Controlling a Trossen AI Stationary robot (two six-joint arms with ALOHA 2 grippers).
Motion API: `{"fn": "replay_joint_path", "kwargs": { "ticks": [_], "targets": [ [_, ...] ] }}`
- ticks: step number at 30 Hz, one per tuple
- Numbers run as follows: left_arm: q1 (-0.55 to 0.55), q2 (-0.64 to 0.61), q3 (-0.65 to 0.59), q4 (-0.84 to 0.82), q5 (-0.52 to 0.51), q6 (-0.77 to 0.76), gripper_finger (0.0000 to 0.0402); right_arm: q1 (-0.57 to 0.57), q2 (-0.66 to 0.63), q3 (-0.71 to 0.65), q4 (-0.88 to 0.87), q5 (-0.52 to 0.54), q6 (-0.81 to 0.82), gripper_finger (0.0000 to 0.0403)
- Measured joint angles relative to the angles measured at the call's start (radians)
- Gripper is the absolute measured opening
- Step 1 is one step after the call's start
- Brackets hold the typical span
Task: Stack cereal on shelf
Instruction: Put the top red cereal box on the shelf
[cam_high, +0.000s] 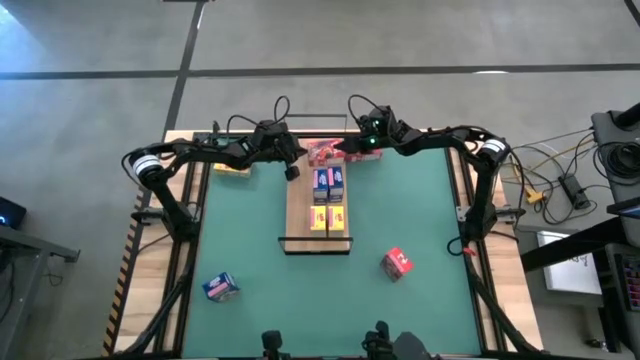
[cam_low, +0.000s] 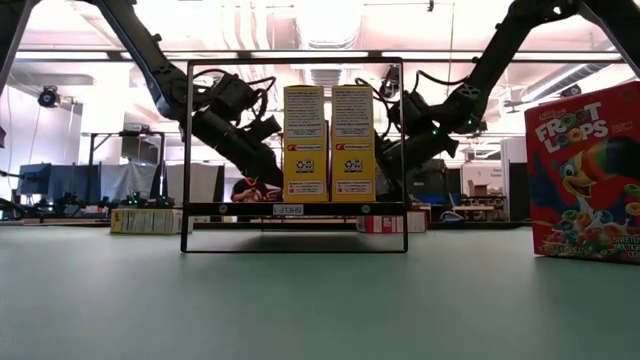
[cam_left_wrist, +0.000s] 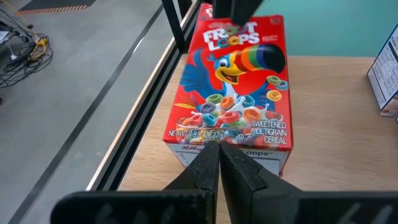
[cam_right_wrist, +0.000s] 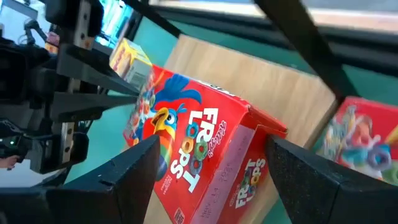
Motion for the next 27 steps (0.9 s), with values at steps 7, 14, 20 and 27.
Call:
{"fn": "replay_joint_path", "kwargs": {
  "ticks": [7,14,20,27],
  "targets": [
    [0.000,0.000,0.000,-0.010,0.000,0.000,0.0000,-0.003,-0.003,0.002,0.024,0.006,-0.016,0.0257],
    [0.000,0.000,0.000,-0.011,0.001,-0.004,0.0000,-0.010,-0.004,0.012,0.031,0.002,-0.009,0.0237],
    [0.000,0.000,0.000,-0.015,0.001,-0.004,0.0000,-0.011,-0.009,0.018,0.031,0.003,-0.009,0.0210],
    [0.000,0.000,0.000,-0.021,0.001,-0.015,0.0000,-0.011,-0.055,0.019,0.037,-0.003,-0.018,0.0189]
  ]
}}
